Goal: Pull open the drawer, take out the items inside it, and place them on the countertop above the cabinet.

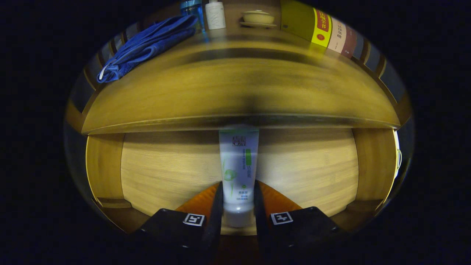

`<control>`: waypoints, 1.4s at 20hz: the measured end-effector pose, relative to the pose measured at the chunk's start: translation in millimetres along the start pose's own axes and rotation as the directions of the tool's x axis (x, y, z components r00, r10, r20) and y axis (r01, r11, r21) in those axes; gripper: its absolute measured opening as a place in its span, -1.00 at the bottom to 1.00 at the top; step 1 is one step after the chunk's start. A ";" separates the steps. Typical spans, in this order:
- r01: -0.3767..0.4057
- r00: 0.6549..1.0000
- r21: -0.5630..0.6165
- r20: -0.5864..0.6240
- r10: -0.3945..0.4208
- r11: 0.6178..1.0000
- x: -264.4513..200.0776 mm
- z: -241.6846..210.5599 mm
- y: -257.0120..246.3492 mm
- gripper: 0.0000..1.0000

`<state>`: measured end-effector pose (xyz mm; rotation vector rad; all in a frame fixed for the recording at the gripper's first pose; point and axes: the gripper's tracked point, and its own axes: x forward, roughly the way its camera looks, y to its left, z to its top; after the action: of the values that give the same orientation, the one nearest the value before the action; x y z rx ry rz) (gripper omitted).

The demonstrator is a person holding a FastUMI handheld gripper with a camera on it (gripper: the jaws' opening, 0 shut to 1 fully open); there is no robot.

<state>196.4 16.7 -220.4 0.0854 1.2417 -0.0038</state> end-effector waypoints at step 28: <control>-0.197 0.910 -0.049 0.362 0.201 0.979 -180.0 34.6 50.9 0.01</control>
<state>173.4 57.2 -35.9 0.1930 0.8543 0.1584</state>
